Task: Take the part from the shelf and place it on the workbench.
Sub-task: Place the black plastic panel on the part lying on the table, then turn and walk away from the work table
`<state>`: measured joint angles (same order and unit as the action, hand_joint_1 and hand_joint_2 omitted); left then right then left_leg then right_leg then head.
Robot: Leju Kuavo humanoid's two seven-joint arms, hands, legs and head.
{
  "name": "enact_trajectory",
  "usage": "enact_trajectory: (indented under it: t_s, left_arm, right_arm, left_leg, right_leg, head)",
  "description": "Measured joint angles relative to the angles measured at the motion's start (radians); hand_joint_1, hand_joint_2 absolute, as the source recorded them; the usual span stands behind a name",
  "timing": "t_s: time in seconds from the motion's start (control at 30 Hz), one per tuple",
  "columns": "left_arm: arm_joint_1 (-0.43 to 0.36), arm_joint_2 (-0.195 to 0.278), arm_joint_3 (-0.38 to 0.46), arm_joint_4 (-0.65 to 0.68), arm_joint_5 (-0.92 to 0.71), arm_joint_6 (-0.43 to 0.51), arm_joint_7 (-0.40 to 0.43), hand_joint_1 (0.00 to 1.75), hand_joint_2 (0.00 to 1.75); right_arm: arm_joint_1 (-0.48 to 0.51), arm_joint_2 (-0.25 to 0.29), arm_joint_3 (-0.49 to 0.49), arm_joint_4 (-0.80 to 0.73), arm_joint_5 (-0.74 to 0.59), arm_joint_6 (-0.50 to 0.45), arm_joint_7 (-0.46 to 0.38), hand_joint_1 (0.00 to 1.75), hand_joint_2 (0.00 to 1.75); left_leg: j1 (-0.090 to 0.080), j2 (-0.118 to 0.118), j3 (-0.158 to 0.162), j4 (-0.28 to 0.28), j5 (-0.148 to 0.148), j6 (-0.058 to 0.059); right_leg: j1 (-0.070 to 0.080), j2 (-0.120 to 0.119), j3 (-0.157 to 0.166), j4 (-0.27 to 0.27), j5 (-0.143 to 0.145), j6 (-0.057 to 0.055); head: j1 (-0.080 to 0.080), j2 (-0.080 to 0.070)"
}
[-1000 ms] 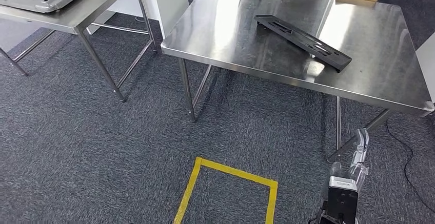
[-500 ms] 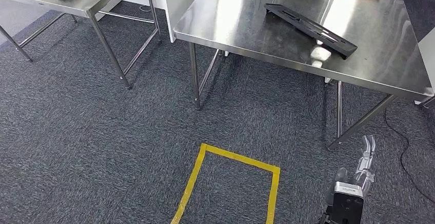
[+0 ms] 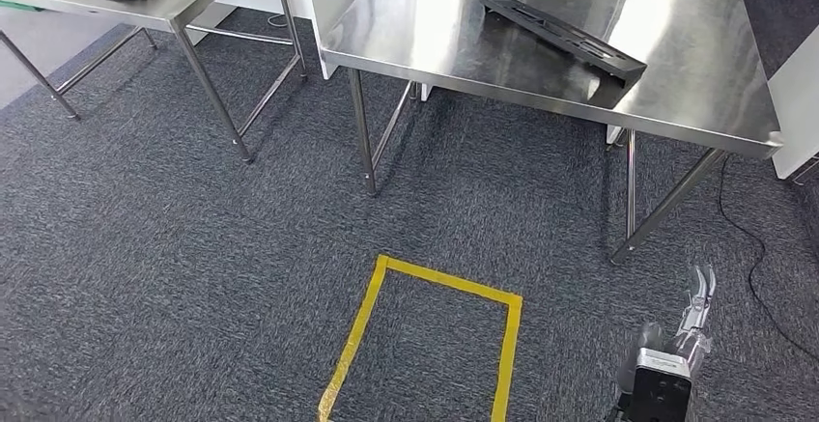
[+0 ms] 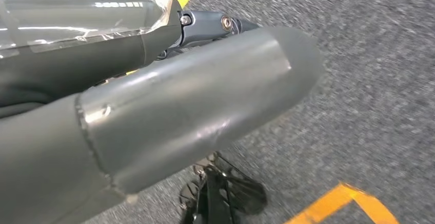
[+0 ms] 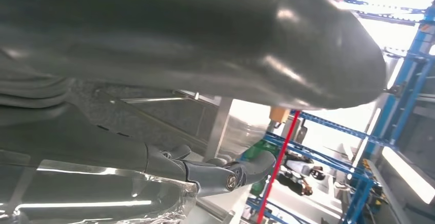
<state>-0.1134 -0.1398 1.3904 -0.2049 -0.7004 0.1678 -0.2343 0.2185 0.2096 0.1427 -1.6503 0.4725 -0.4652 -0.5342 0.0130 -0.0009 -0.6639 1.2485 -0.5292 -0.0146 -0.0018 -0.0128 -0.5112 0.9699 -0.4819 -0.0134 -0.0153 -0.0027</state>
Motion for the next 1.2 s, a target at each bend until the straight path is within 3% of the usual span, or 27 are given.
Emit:
enact_trajectory:
  t_s: [0.07, 0.13, 0.2, 0.27, 0.33, 0.4, 0.43, 0.47, 0.5, 0.57, 0.6, 0.67, 0.73, 0.77, 0.83, 0.9, 0.93, 0.97, 1.0, 1.03, 1.1, 1.13, 1.2]
  left_arm:
    - [0.000, 0.001, -0.006, 0.000, -0.005, -0.001, -0.001, 0.00, 0.00]
    - [0.000, 0.001, -0.013, 0.000, -0.010, -0.002, -0.004, 0.00, 0.00]
    - [0.000, 0.001, -0.019, 0.000, -0.011, -0.002, -0.007, 0.00, 0.00]
    - [0.000, 0.000, -0.021, 0.000, -0.012, -0.002, -0.008, 0.00, 0.00]
    - [0.000, -0.001, -0.023, 0.001, -0.016, -0.002, -0.010, 0.00, 0.00]
    - [0.000, 0.000, -0.023, 0.001, -0.022, -0.003, -0.013, 0.00, 0.00]
    - [0.001, 0.000, -0.025, 0.001, -0.025, -0.004, -0.013, 0.00, 0.00]
    - [0.002, 0.000, -0.027, 0.001, -0.029, -0.005, -0.014, 0.00, 0.00]
    - [0.002, 0.000, -0.030, 0.001, -0.032, -0.007, -0.014, 0.00, 0.00]
    - [0.003, 0.000, -0.038, 0.001, -0.038, -0.009, -0.014, 0.00, 0.00]
    - [0.003, 0.000, -0.042, 0.001, -0.040, -0.010, -0.014, 0.00, 0.00]
    - [0.003, 0.001, -0.046, 0.001, -0.041, -0.011, -0.015, 0.00, 0.00]
    - [0.005, 0.002, -0.048, 0.001, -0.042, -0.011, -0.017, 0.00, 0.00]
    - [0.006, 0.002, -0.048, 0.001, -0.042, -0.011, -0.018, 0.00, 0.00]
    - [0.009, 0.003, -0.049, 0.002, -0.043, -0.012, -0.021, 0.00, 0.00]
    - [0.009, 0.004, -0.051, 0.002, -0.046, -0.011, -0.028, 0.00, 0.00]
    - [0.009, 0.005, -0.053, 0.002, -0.051, -0.008, -0.033, 0.00, 0.00]
    - [0.010, 0.005, -0.057, 0.002, -0.059, -0.002, -0.039, 0.00, 0.00]
    - [0.010, 0.006, -0.062, 0.002, -0.067, 0.005, -0.043, 0.00, 0.00]
    - [0.011, 0.006, -0.067, 0.002, -0.074, 0.012, -0.046, 0.00, 0.00]
    - [0.010, 0.008, -0.072, 0.002, -0.081, 0.020, -0.046, 0.00, 0.00]
    - [0.009, 0.009, -0.073, 0.002, -0.081, 0.021, -0.046, 0.00, 0.00]
    - [0.008, 0.011, -0.073, 0.002, -0.080, 0.023, -0.043, 0.00, 0.00]
  right_arm:
    - [0.005, -0.004, 0.000, 0.001, -0.010, -0.008, 0.000, 0.00, 0.00]
    - [0.007, -0.008, 0.000, 0.001, -0.017, -0.015, 0.000, 0.00, 0.00]
    - [0.009, -0.012, 0.000, 0.001, -0.021, -0.017, -0.001, 0.00, 0.00]
    - [0.013, -0.019, -0.001, 0.001, -0.023, -0.020, -0.001, 0.00, 0.00]
    - [0.016, -0.028, -0.001, 0.002, -0.031, -0.027, -0.001, 0.00, 0.00]
    - [0.022, -0.040, -0.002, 0.005, -0.049, -0.038, -0.003, 0.00, 0.00]
    - [0.027, -0.046, -0.002, 0.008, -0.057, -0.044, -0.005, 0.00, 0.00]
    - [0.031, -0.052, -0.003, 0.010, -0.063, -0.050, -0.007, 0.00, 0.00]
    - [0.034, -0.057, -0.004, 0.011, -0.067, -0.056, -0.008, 0.00, 0.00]
    - [0.040, -0.065, -0.004, 0.012, -0.072, -0.065, -0.011, 0.00, 0.00]
    - [0.042, -0.067, -0.004, 0.012, -0.074, -0.068, -0.011, 0.00, 0.00]
    - [0.049, -0.070, -0.004, 0.012, -0.077, -0.073, -0.012, 0.00, 0.00]
    - [0.056, -0.074, -0.004, 0.013, -0.083, -0.077, -0.012, 0.00, 0.00]
    - [0.057, -0.077, -0.004, 0.013, -0.087, -0.079, -0.012, 0.00, 0.00]
    - [0.058, -0.080, -0.004, 0.013, -0.095, -0.080, -0.013, 0.00, 0.00]
    - [0.060, -0.083, -0.005, 0.016, -0.103, -0.082, -0.015, 0.00, 0.00]
    - [0.061, -0.086, -0.005, 0.018, -0.107, -0.085, -0.015, 0.00, 0.00]
    - [0.062, -0.088, -0.005, 0.021, -0.112, -0.089, -0.015, 0.00, 0.00]
    - [0.063, -0.090, -0.005, 0.023, -0.116, -0.094, -0.015, 0.00, 0.00]
    - [0.064, -0.092, -0.005, 0.026, -0.119, -0.098, -0.015, 0.00, 0.00]
    - [0.065, -0.094, -0.004, 0.030, -0.121, -0.107, -0.014, 0.00, 0.00]
    - [0.064, -0.095, -0.004, 0.032, -0.122, -0.112, -0.012, 0.00, 0.00]
    - [0.064, -0.099, -0.004, 0.037, -0.121, -0.125, -0.003, 0.00, 0.00]
  left_leg:
    - [-0.001, -0.001, 0.102, -0.138, 0.026, 0.008]
    - [-0.006, -0.002, 0.163, -0.235, 0.017, 0.017]
    - [-0.011, -0.002, 0.163, -0.253, 0.020, 0.029]
    - [-0.009, 0.003, 0.152, -0.263, 0.037, 0.048]
    - [-0.004, 0.009, 0.134, -0.269, 0.057, 0.063]
    - [-0.004, 0.009, 0.109, -0.269, 0.075, 0.065]
    - [-0.004, 0.010, 0.097, -0.268, 0.084, 0.064]
    - [-0.004, 0.010, 0.085, -0.267, 0.093, 0.062]
    - [-0.003, 0.010, 0.074, -0.267, 0.101, 0.059]
    - [-0.003, 0.010, 0.057, -0.266, 0.116, 0.048]
    - [-0.003, 0.010, 0.051, -0.265, 0.124, 0.041]
    - [-0.006, 0.009, 0.046, -0.265, 0.140, 0.029]
    - [-0.003, 0.008, 0.043, -0.265, 0.150, 0.018]
    - [0.000, 0.006, 0.038, -0.257, 0.140, 0.013]
    - [0.004, 0.004, 0.013, -0.189, 0.068, 0.004]
    - [0.005, 0.003, -0.024, -0.055, -0.032, 0.000]
    - [0.005, 0.002, -0.036, 0.005, -0.060, 0.000]
    - [0.005, 0.002, -0.034, 0.036, -0.065, 0.001]
    - [0.005, 0.003, -0.014, 0.029, -0.051, 0.003]
    - [0.004, 0.002, 0.025, -0.015, -0.026, 0.008]
    - [0.001, 0.007, 0.128, -0.163, 0.011, 0.021]
    - [-0.003, 0.010, 0.163, -0.220, 0.015, 0.026]
    - [-0.010, 0.013, 0.185, -0.264, 0.011, 0.033]
  right_leg:
    - [0.001, 0.000, -0.022, 0.015, 0.007, 0.008]
    - [0.003, -0.002, -0.036, 0.025, 0.014, 0.019]
    - [0.005, -0.003, -0.043, 0.027, 0.025, 0.035]
    - [0.005, 0.001, -0.059, 0.046, 0.011, 0.042]
    - [0.001, 0.006, -0.096, 0.130, -0.053, 0.038]
    - [-0.003, 0.008, -0.135, 0.255, -0.121, 0.038]
    - [-0.006, 0.009, -0.140, 0.295, -0.135, 0.044]
    - [-0.010, 0.009, -0.129, 0.303, -0.130, 0.054]
    - [-0.014, 0.008, -0.102, 0.274, -0.112, 0.066]
    - [-0.022, 0.009, -0.003, 0.130, -0.073, 0.085]
    - [-0.022, 0.011, 0.042, 0.058, -0.064, 0.086]
    - [-0.018, 0.015, 0.079, -0.017, -0.063, 0.078]
    - [-0.018, 0.016, 0.066, -0.016, -0.054, 0.064]
    - [-0.019, 0.015, 0.061, -0.015, -0.048, 0.054]
    - [-0.022, 0.012, 0.048, -0.015, -0.031, 0.027]
    - [-0.015, 0.010, 0.030, -0.013, -0.015, 0.011]
    - [-0.011, 0.009, 0.020, -0.012, -0.007, 0.008]
    - [-0.008, 0.009, 0.009, -0.009, 0.000, 0.008]
    - [-0.005, 0.009, -0.002, -0.005, 0.005, 0.008]
    - [-0.003, 0.009, -0.011, -0.001, 0.009, 0.008]
    - [0.002, 0.008, -0.024, 0.009, 0.013, 0.011]
    - [0.004, 0.006, -0.027, 0.013, 0.015, 0.015]
    - [0.006, 0.000, -0.032, 0.016, 0.022, 0.026]
  head:
    - [0.000, 0.000]
    - [0.000, 0.000]
    - [0.001, 0.000]
    - [0.002, 0.000]
    - [0.006, 0.000]
    - [0.010, 0.000]
    - [0.010, 0.000]
    - [0.011, 0.000]
    - [0.012, 0.000]
    - [0.012, 0.000]
    - [0.012, 0.000]
    - [0.011, 0.000]
    - [0.009, 0.000]
    - [0.008, 0.000]
    - [0.005, 0.000]
    - [0.002, 0.000]
    - [0.002, 0.000]
    - [0.002, 0.000]
    - [0.002, 0.000]
    - [0.002, 0.000]
    - [0.002, 0.000]
    - [0.003, 0.000]
    - [0.003, 0.000]
